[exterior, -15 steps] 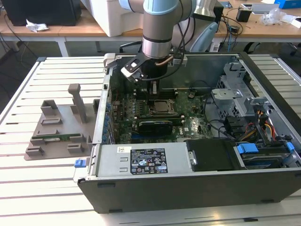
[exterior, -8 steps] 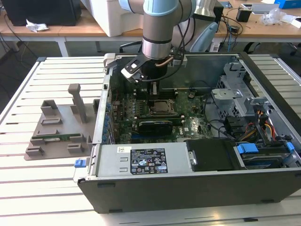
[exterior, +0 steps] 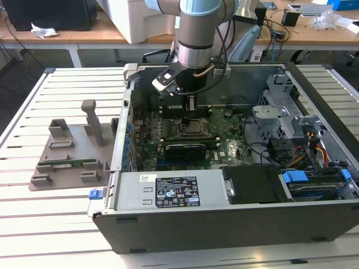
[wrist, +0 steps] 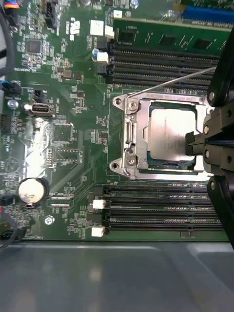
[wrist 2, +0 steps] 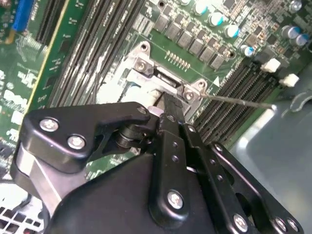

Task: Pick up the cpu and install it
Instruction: 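Close the cpu cover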

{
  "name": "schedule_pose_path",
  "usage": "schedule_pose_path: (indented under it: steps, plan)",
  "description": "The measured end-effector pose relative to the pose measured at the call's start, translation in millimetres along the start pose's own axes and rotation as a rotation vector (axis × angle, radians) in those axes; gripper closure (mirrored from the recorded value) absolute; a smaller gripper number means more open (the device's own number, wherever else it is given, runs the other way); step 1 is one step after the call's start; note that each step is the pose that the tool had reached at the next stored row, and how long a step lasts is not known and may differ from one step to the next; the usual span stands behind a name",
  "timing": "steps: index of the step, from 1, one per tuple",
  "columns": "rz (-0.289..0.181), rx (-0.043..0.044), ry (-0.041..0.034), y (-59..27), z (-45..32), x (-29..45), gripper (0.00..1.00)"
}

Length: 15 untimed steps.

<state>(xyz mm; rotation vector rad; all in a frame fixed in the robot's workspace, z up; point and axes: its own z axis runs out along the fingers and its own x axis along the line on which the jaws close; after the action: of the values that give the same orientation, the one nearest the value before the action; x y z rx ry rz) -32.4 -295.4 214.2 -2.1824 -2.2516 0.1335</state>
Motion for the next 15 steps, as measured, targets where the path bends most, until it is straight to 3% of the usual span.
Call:
schedule_pose_path:
  steps: [3, 5, 6, 8, 9, 11, 13, 15]
  plan:
    - [0.0, 0.0004, -0.0001, 0.2, -13.1, -0.8, 0.89]
    - [-0.001, 0.0096, 0.0003, 5.9, -14.3, -1.1, 0.89]
    - [-0.001, 0.0197, 0.0006, 10.9, -14.6, -1.6, 0.89]
    - [-0.003, 0.051, 0.0014, 26.7, -15.5, -3.5, 0.89]
    - [-0.003, 0.0562, 0.0015, 28.8, -15.5, -6.6, 0.89]
    - [-0.004, 0.0581, 0.0021, 29.0, -14.9, -17.1, 0.89]
    - [-0.004, 0.0582, 0.0045, 28.8, -15.9, -19.0, 0.89]
    - [-0.004, 0.0578, 0.0099, 28.3, -22.7, -19.4, 0.89]
